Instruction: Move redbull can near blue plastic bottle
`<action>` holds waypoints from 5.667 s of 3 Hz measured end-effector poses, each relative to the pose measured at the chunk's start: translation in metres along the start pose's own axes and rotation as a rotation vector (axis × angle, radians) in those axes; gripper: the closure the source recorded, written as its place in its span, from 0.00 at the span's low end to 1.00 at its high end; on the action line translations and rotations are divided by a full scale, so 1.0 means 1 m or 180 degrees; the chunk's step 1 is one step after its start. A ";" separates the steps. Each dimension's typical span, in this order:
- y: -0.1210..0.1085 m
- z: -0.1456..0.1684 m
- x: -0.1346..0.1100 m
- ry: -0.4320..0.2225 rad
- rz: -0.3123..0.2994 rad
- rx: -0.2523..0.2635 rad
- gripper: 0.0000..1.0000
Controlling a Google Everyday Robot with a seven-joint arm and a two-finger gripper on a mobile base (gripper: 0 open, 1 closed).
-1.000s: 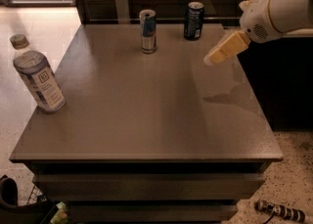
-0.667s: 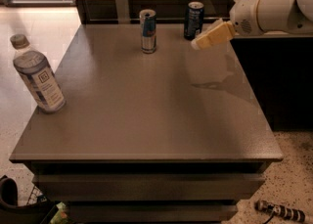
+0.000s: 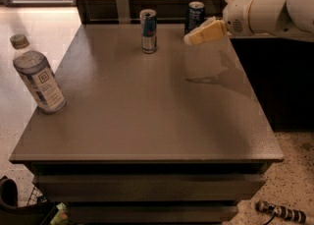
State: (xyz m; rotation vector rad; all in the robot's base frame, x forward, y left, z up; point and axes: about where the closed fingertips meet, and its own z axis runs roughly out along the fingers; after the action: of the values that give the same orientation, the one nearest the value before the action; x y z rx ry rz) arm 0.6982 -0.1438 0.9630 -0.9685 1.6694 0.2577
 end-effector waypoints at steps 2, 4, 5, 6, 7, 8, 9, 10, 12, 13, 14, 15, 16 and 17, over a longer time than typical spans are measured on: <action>0.034 0.086 -0.004 -0.0533 0.0342 -0.0381 0.00; 0.055 0.147 -0.005 -0.0742 0.0566 -0.0676 0.00; 0.057 0.169 -0.008 -0.0811 0.0620 -0.0762 0.00; 0.058 0.173 -0.010 -0.0824 0.0626 -0.0780 0.14; 0.061 0.174 -0.011 -0.0825 0.0624 -0.0794 0.38; 0.063 0.176 -0.012 -0.0827 0.0624 -0.0809 0.61; 0.066 0.179 -0.013 -0.0829 0.0623 -0.0828 0.91; 0.068 0.180 -0.014 -0.0831 0.0623 -0.0838 1.00; 0.071 0.173 -0.023 -0.0778 0.0580 -0.0855 1.00; 0.081 0.150 -0.043 -0.0717 0.0538 -0.0882 1.00; 0.105 0.124 -0.063 -0.0704 0.0499 -0.0968 1.00; 0.140 0.104 -0.075 -0.0716 0.0510 -0.1022 1.00; 0.185 0.090 -0.080 -0.0751 0.0564 -0.1076 1.00; 0.238 0.082 -0.078 -0.0834 0.0680 -0.1169 1.00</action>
Offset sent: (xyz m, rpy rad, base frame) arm 0.0571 0.1054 -0.0526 0.2847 0.0242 0.1674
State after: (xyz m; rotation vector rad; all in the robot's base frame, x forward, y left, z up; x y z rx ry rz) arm 0.5903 0.0946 0.9310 -0.9743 1.5090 0.8228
